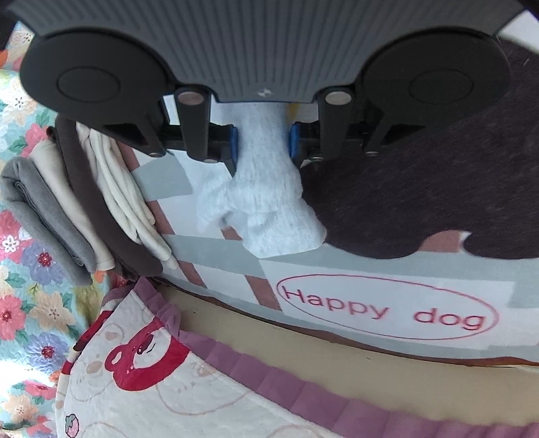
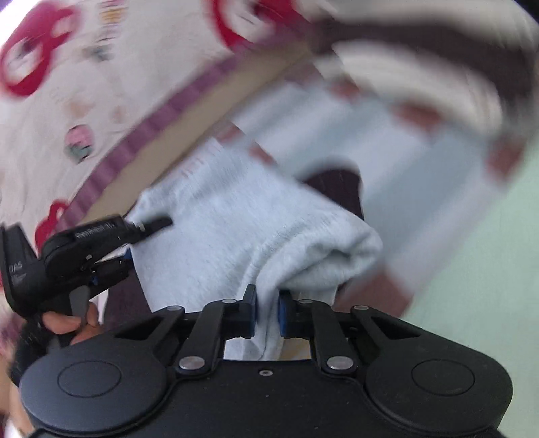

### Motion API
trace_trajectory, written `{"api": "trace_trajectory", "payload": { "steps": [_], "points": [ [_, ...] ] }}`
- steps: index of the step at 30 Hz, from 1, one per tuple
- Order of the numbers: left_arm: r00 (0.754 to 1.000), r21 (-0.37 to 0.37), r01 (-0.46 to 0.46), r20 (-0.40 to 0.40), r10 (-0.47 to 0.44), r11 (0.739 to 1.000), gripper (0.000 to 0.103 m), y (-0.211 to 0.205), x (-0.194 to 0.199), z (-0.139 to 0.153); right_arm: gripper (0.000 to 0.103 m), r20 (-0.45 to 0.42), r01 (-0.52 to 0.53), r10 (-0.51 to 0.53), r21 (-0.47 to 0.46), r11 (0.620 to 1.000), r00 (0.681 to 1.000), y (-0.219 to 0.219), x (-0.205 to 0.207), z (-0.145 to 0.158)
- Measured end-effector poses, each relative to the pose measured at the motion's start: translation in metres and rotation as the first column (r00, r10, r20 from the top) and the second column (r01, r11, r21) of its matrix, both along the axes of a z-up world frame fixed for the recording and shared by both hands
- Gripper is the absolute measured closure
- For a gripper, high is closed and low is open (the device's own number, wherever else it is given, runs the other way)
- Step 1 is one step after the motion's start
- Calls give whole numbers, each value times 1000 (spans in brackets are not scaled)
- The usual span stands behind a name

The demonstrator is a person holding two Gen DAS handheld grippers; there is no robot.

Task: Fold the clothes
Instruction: 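Pinch the folded T-shirt end with the left gripper while the right gripper pinches it, then lift the folded grey T-shirt with both grippers and carry it toward the clothes stack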

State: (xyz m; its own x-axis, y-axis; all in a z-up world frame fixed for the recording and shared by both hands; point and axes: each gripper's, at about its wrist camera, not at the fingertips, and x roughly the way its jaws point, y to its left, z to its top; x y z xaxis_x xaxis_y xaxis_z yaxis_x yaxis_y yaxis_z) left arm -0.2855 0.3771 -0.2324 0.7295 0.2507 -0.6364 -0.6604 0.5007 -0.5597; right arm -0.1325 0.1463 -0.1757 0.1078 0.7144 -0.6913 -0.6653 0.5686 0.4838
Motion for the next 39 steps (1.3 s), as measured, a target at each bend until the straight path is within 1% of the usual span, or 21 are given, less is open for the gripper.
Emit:
{"api": "trace_trajectory", "payload": {
  "steps": [2,4,7,9,10,11,13,14,16,18,20,23,25,27,29,31,32,34,36,37,39],
  "points": [
    [1000,-14,-14,-7,14,1000,78,-7,-12,2,87,4,-23,23,9,1000,1000,-6,8,13],
    [1000,-29,-28,-14,27,999,78,-14,-23,5,86,-29,-38,37,-43,998,999,-8,18,10],
    [999,-58,-33,-12,33,998,78,-13,-27,0,70,103,-38,55,-167,985,993,-6,16,-1],
    [999,-79,-35,-9,34,996,78,-10,-27,-4,69,198,-80,119,-193,978,973,-7,5,4],
    [999,-89,-35,-8,35,995,78,-9,-28,-6,62,261,-123,169,-183,975,950,-8,-4,10],
    [999,-100,-36,-7,36,994,78,-8,-28,-8,48,329,-187,241,-189,964,913,-6,-17,16],
    [999,-127,-41,2,42,991,78,-6,-28,-10,35,438,-316,384,-221,923,813,1,-44,23],
    [998,-159,-42,33,48,986,78,-3,-29,-11,35,450,-368,438,-237,899,779,5,-56,23],
    [991,-235,-31,121,61,972,77,2,-33,-15,32,374,-396,465,-249,884,802,17,-69,15],
    [990,-243,-23,130,56,970,76,3,-32,-13,32,300,-425,491,-260,867,818,28,-82,6],
    [989,-252,-15,139,52,968,76,3,-30,-12,32,387,-441,566,-367,819,728,40,-103,-11],
    [986,-269,-1,161,46,963,76,4,-29,-9,27,542,-371,656,-548,750,525,50,-128,-36],
    [977,-321,5,204,64,947,76,9,-33,-14,21,581,-366,663,-555,747,472,50,-129,-40],
    [976,-333,8,209,65,943,76,10,-35,-16,30,588,-383,677,-558,736,444,50,-126,-39],
    [979,-333,14,195,55,943,73,10,-34,-18,64,609,-376,664,-547,747,433,45,-122,-32],
    [986,-343,26,165,33,939,60,10,-29,-19,74,634,-366,655,-543,756,413,44,-121,-24],
    [987,-356,35,157,23,934,56,10,-26,-22,76,647,-358,651,-544,759,397,44,-122,-20],
    [988,-397,56,153,6,916,39,9,-18,-31,77,673,-344,643,-544,765,366,45,-123,-11],
    [985,-433,44,167,33,900,40,8,-12,-42,77,677,-342,639,-541,769,365,46,-121,-6],
    [982,-440,28,180,58,897,56,8,-10,-46,77,680,-341,637,-539,770,364,47,-120,-4],
    [977,-415,8,198,82,910,73,7,-6,-43,76,673,-348,644,-543,764,364,46,-118,-8]
  ]
}}
